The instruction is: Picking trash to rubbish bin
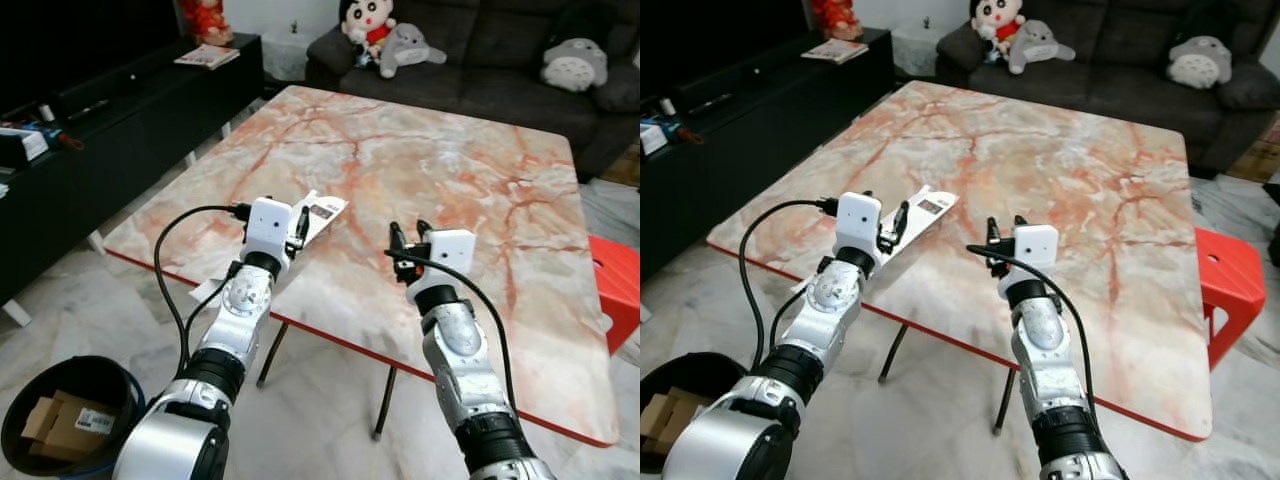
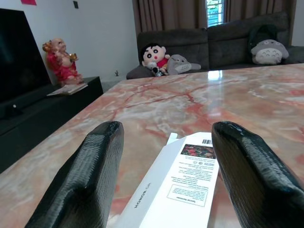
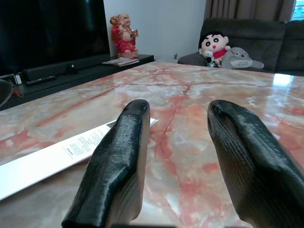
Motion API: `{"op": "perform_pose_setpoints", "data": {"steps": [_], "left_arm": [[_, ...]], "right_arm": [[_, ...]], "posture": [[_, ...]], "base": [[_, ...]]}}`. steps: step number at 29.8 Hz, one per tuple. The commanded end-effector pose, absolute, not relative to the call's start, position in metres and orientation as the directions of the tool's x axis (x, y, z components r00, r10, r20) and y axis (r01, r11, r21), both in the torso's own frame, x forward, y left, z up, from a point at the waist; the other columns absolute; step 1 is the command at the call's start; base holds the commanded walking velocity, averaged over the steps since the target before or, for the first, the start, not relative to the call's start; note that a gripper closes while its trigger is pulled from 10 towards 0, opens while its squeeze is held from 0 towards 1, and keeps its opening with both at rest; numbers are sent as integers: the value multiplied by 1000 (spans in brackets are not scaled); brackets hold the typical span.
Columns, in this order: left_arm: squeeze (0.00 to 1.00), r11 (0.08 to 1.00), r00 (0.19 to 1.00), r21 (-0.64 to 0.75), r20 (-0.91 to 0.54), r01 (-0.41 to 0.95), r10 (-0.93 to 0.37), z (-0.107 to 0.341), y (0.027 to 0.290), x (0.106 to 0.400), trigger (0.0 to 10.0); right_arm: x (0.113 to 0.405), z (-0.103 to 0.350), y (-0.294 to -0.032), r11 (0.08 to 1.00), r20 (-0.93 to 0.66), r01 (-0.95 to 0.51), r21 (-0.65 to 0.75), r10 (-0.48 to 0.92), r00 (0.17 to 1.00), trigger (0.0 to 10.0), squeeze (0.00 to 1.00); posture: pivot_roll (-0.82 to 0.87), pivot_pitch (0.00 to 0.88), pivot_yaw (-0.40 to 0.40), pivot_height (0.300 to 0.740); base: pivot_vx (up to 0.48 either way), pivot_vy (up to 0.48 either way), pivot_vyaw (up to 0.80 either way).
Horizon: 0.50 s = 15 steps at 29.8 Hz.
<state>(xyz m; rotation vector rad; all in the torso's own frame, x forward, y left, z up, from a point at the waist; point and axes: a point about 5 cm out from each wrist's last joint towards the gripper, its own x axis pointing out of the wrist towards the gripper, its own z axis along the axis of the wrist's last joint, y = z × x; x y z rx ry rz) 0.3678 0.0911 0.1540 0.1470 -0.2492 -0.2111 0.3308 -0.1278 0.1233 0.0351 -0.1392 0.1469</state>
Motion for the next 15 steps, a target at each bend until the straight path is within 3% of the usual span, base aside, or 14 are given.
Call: {"op": "perform_pose_setpoints", "data": {"steps": [1,3,4,11,15], "left_arm": [[0,965,950,175,211,195,-230,153,87,368,10000],[0,964,955,191,194,187,-224,151,89,370,10000],[1000,963,956,194,192,185,-223,151,90,370,10000],[1000,961,965,225,169,158,-199,150,93,373,10000],[1000,940,978,313,115,132,-176,145,98,376,10000]], "right_arm": [[332,126,-130,990,150,-142,20,138,979,10000,0],[332,126,-129,989,150,-144,23,139,979,10000,0],[332,126,-129,989,150,-144,23,139,979,10000,0],[331,125,-129,989,146,-144,24,139,979,10000,0],[331,125,-129,989,142,-144,24,140,980,10000,0]], "posture": [[63,5,-37,740],[63,0,-35,740],[63,0,-34,740],[62,2,-36,740],[63,11,-37,740]], "base": [[0,0,0],[0,0,0],[0,0,0],[0,0,0],[0,0,0]]}}
